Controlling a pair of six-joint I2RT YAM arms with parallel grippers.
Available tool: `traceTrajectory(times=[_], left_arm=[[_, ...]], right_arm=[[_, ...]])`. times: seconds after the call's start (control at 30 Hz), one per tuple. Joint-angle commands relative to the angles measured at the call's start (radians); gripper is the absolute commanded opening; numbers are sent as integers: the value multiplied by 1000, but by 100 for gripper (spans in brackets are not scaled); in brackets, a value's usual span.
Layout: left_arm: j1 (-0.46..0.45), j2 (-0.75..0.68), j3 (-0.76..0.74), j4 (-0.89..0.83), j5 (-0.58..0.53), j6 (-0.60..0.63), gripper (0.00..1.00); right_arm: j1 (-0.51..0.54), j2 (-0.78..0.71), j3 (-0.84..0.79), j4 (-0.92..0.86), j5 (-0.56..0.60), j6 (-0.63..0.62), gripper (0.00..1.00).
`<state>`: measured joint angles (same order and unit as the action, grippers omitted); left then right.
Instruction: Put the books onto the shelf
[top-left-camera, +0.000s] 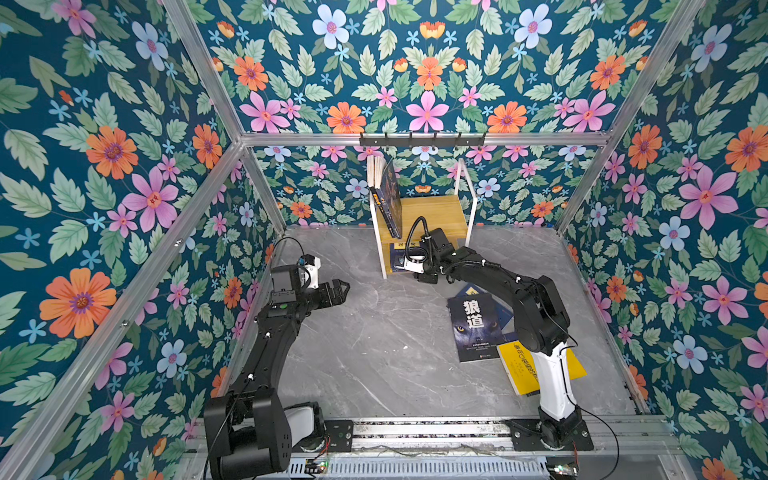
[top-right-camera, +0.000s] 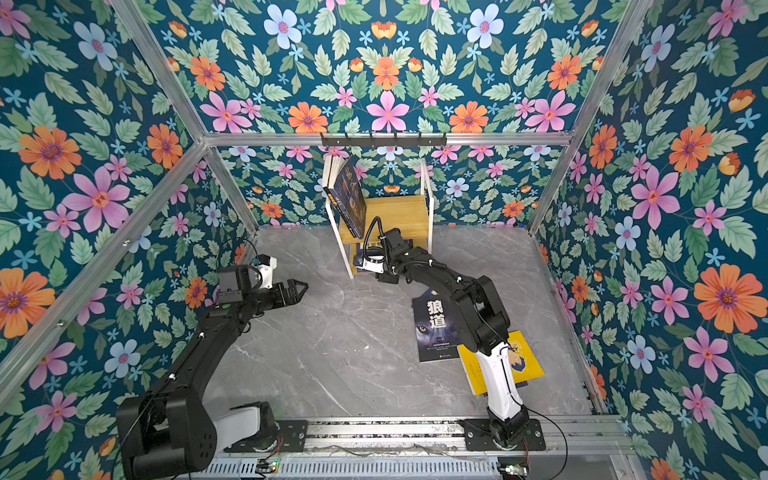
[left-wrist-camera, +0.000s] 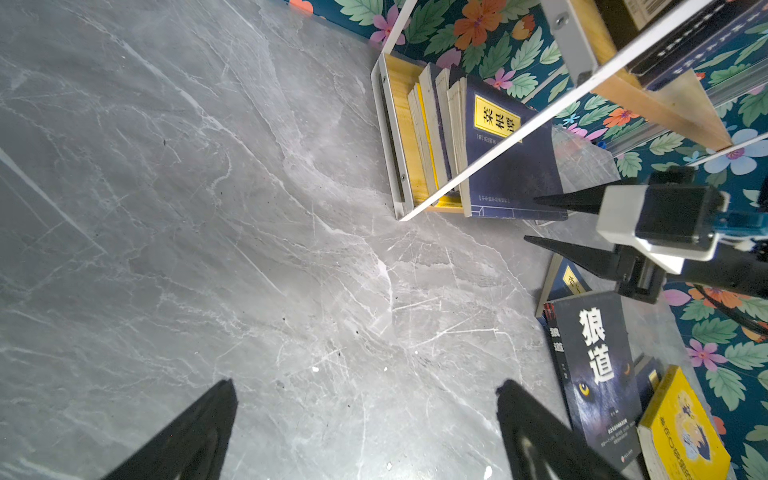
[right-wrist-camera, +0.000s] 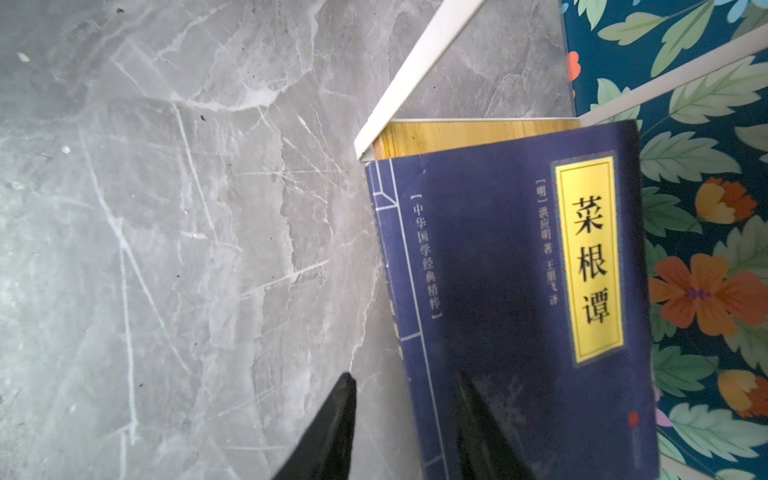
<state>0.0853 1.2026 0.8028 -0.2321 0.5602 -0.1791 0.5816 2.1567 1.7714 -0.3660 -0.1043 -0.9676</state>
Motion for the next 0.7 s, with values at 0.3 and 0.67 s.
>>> traceTrajectory(times=[0.3,0.67], left_arm=[[2,-15,-2,7,-3,1,100],[4,-15,-6,9,-5,2,100]], right_arm=[[-12,24,14,19,38,-6,29],[-23,64,61,34,77,-4,24]])
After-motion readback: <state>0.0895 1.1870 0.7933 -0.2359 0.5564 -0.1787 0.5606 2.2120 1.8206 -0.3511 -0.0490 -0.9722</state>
